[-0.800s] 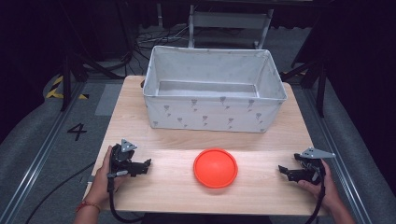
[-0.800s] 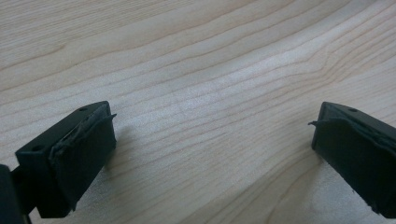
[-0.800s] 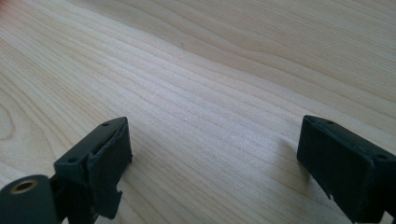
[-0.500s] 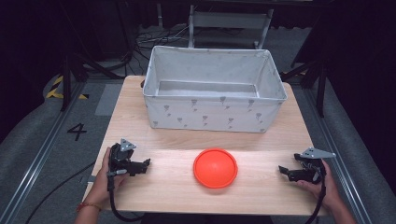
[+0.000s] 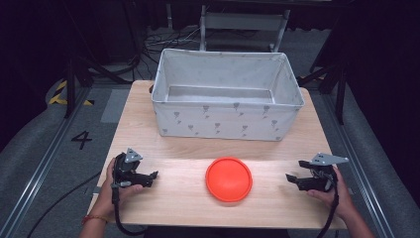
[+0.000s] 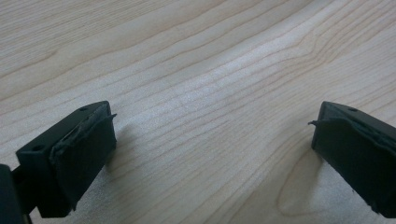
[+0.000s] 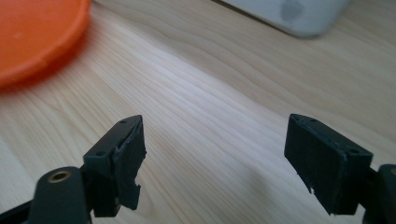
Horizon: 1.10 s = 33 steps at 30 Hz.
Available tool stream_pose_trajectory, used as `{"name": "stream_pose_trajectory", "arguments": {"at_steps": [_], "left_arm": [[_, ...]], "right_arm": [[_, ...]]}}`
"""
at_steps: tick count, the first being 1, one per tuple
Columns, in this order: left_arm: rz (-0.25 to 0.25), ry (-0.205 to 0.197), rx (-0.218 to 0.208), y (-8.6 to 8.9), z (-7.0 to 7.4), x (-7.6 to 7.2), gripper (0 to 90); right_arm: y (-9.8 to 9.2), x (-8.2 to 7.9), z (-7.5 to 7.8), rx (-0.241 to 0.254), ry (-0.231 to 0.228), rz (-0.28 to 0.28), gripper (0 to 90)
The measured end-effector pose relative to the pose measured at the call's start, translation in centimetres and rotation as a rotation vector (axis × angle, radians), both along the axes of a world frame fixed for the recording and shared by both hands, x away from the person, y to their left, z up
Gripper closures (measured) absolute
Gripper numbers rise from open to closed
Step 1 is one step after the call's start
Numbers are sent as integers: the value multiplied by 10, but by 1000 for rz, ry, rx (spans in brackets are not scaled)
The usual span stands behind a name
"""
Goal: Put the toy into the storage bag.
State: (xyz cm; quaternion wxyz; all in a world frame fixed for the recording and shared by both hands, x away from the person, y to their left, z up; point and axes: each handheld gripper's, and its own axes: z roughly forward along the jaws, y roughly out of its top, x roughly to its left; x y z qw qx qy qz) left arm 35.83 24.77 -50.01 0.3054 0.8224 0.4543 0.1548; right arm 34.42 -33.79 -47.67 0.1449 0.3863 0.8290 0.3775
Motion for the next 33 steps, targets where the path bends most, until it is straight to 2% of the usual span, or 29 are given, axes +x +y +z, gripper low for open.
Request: {"name": "stream_pose_trajectory", "arguments": {"at_steps": [1,3,5,12,16,19,26,27,28,31,33], "left_arm": [[1,0,0,0,0,0,1],[1,0,0,0,0,0,1],[1,0,0,0,0,0,2],[7,-1,1,0,0,-1,3],[4,-2,-2,0,0,-1,4],[4,-2,-2,0,0,-1,4],[4,-1,-2,0,0,-1,4],[4,-1,-2,0,0,-1,4],[4,-2,-2,0,0,-1,4],[4,-2,-2,0,0,-1,4],[3,-4,-2,0,0,-1,5]], "right_arm": [[14,2,5,12,1,41,213],[20,3,7,14,0,56,213],[41,5,9,16,9,118,212],[101,13,9,22,39,261,202],[122,19,6,36,56,286,188],[137,25,-2,5,73,302,190],[151,31,-18,-9,132,307,160],[151,31,-18,-9,132,307,160],[152,30,-19,-11,111,312,158],[157,25,-21,-16,85,322,159],[160,21,-23,-36,51,331,166]]}}
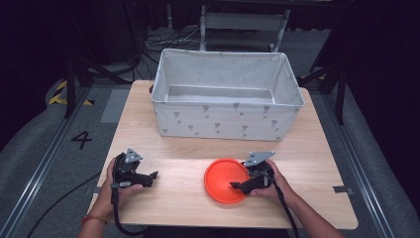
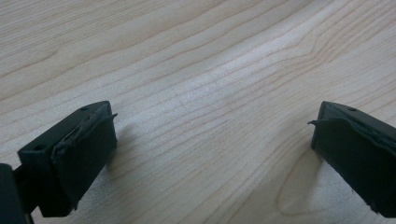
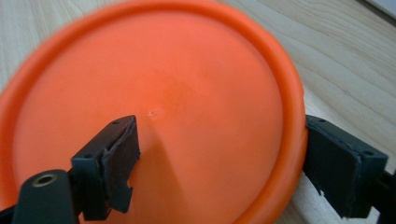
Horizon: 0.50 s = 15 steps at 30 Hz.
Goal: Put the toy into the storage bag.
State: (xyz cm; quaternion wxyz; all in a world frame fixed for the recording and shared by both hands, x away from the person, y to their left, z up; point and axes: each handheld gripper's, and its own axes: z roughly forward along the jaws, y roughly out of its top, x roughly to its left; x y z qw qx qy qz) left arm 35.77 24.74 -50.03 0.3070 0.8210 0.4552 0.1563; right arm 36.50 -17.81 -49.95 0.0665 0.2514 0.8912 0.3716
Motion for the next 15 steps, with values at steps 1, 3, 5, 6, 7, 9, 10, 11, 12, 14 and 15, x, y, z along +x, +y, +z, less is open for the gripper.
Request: {"name": "stream_pose_trajectory", "arguments": {"at_steps": [1,3,5,6,7,9,10,11,12,14,15], "left_arm": [[0,-1,0,0,0,0,5],[0,-1,0,0,0,0,5],[-1,-2,1,0,0,0,5],[0,0,0,0,0,0,5],[0,-1,0,0,0,0,5],[0,0,0,0,0,0,5],[0,0,0,0,0,0,5],[-1,0,0,0,0,0,5],[-1,0,0,0,0,0,5],[-1,-1,0,0,0,0,5],[-1,-1,-1,0,0,0,5]], "right_arm": [[0,-1,0,3,0,1,185],[0,-1,1,5,2,-9,257],[-3,1,2,19,3,-20,353],[-5,2,2,31,7,-34,407],[-8,5,3,51,22,-44,492],[-10,8,3,71,50,-54,556],[-11,9,3,78,65,-56,580],[-13,10,3,88,83,-59,604],[-13,10,3,88,83,-59,604],[-15,12,4,102,96,-56,650],[-17,12,5,109,99,-55,670]]}}
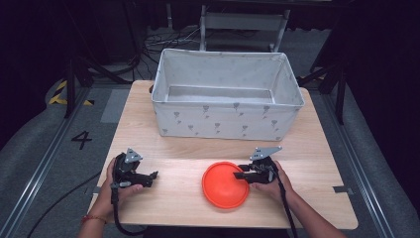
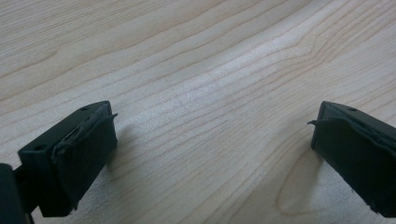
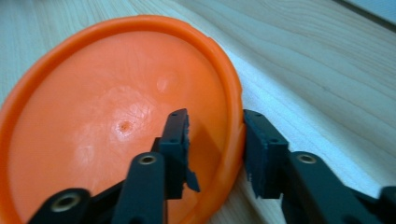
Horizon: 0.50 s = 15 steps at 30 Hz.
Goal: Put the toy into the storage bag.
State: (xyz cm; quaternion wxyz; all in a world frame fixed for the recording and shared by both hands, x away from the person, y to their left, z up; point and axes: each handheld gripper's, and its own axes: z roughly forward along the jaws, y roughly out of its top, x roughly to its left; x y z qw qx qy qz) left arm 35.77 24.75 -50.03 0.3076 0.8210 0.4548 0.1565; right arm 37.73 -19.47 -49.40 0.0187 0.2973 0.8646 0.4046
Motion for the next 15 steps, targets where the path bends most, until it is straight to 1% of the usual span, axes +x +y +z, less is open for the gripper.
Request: {"name": "stream_pose_trajectory", "arguments": {"at_steps": [1,3,4,7,9,10,13,14,15], "left_arm": [[0,1,0,0,0,0,5],[0,0,0,0,0,0,5],[1,0,0,0,0,0,5],[-2,-1,1,0,0,0,6],[-2,0,0,0,0,0,6],[-2,0,0,0,0,0,6],[-2,0,0,0,0,0,6],[-2,0,0,0,0,0,6],[-2,0,0,0,0,0,6]], "right_arm": [[-4,1,3,20,14,1,713],[-5,1,5,25,17,3,728],[-7,1,8,35,13,7,743],[-10,-2,17,40,-6,27,776],[-14,-5,25,61,-18,46,801],[-14,-6,29,66,-28,52,806],[-16,-14,45,63,-76,77,821],[-17,-18,53,47,-110,90,823],[-17,-18,53,47,-110,90,823]]}}
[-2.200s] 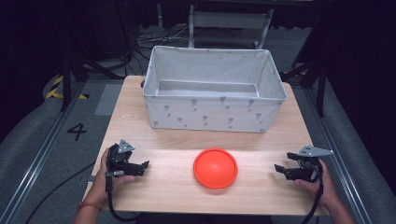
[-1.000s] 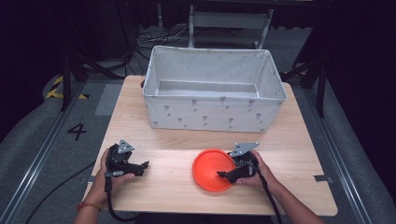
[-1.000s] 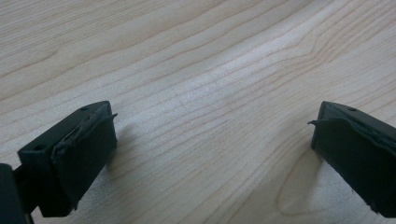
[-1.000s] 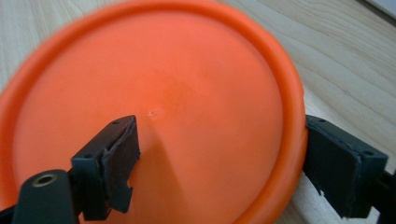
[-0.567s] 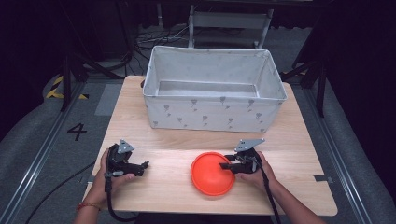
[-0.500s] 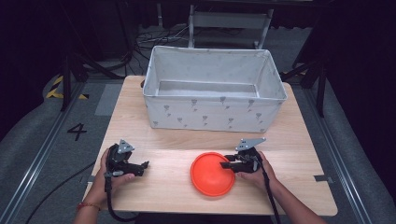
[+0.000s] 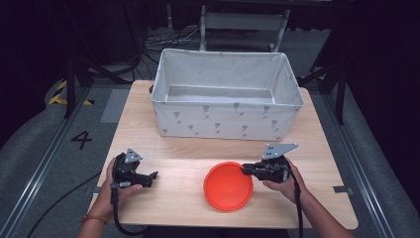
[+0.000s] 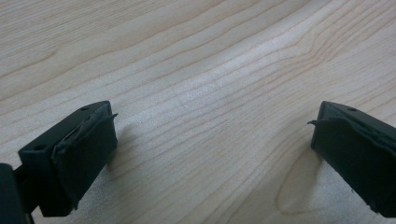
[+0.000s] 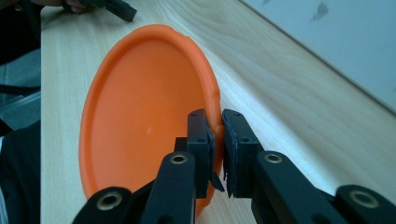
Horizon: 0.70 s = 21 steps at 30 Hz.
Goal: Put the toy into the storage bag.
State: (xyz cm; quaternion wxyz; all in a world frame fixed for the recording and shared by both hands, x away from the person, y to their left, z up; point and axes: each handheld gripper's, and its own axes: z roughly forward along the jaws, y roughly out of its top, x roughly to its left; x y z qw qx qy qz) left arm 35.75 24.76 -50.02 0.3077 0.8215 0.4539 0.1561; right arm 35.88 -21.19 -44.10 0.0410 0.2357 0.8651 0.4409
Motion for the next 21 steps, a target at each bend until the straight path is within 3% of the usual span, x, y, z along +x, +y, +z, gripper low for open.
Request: {"name": "stream_pose_trajectory", "arguments": {"at_steps": [3,7,13,17,21], "left_arm": [[0,0,0,0,0,0,6],[0,0,0,0,0,0,6],[1,1,-1,0,0,0,6],[1,1,-1,0,0,0,6],[1,1,0,0,0,0,6]], "right_arm": [[-3,-9,16,-55,-73,12,824],[-10,-17,31,-104,-128,18,824],[-26,-26,53,-164,-193,2,825],[-38,-28,66,-168,-212,-15,824],[-50,-31,83,-204,-238,-39,824]]}}
